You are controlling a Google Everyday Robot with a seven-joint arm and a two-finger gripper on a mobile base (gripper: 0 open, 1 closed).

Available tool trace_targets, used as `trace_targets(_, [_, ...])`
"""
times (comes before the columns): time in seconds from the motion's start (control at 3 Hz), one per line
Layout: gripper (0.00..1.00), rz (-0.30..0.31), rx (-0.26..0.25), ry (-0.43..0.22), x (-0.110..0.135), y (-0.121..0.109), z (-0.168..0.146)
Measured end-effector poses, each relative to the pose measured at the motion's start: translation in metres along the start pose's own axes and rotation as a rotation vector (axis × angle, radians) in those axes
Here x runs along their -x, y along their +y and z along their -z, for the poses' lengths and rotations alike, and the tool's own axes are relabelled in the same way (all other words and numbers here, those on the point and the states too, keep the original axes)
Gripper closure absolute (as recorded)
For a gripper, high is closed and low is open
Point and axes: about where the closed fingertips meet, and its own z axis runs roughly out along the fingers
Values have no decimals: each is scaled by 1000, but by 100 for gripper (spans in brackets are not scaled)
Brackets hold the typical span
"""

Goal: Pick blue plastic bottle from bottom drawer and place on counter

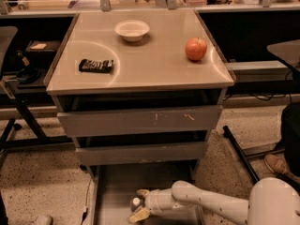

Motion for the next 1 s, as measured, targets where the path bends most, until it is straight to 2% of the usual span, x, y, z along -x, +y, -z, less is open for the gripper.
trace_targets(1.0, [88,-11,7,-6,3,5,1])
